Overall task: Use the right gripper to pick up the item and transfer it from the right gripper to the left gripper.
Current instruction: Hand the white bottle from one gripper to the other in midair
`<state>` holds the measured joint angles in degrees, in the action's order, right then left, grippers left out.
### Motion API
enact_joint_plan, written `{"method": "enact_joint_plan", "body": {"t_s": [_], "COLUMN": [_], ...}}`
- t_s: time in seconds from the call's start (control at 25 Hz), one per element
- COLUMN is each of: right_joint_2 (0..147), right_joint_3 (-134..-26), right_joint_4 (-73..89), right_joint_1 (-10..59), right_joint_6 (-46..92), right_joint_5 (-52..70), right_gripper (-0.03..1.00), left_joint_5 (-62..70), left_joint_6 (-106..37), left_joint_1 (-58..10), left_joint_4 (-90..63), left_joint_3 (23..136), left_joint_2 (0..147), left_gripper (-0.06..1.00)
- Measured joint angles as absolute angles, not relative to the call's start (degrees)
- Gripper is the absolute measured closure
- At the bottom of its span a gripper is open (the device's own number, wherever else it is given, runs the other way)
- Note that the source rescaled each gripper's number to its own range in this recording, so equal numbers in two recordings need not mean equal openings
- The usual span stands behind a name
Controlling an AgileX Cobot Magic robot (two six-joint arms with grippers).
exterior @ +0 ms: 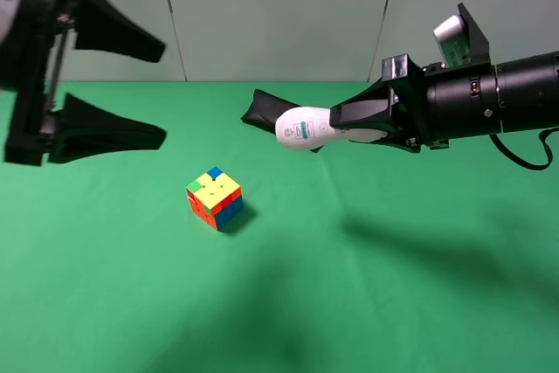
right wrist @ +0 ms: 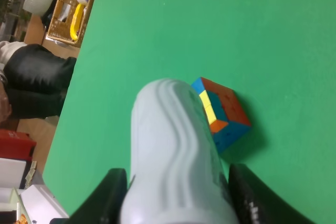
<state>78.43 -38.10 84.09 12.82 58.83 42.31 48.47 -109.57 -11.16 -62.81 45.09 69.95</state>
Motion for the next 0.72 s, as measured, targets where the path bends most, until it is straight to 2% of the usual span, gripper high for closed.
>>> {"method": "enact_joint_plan", "body": {"t_s": [0.4,0.72], "right_joint_2": [78.43,78.43], "right_joint_3": [-38.10,-38.10], "right_joint_4": [84.05,84.05], "right_joint_1": [12.82,12.82], "right_joint_6": [58.83,58.83], "right_joint_5": [43.42,43.42], "right_gripper": [0.94,0.94], "left_joint_5": [42.41,35.13], "left_joint_6": [-117.88,-120.54], "left_joint_1": [-23.56,-30.18], "left_joint_4": [-63.05,-63.12], "left_joint_3": [52.94,58.66], "left_joint_2": [84.05,92.36], "left_gripper": [0.11,0.11]}}
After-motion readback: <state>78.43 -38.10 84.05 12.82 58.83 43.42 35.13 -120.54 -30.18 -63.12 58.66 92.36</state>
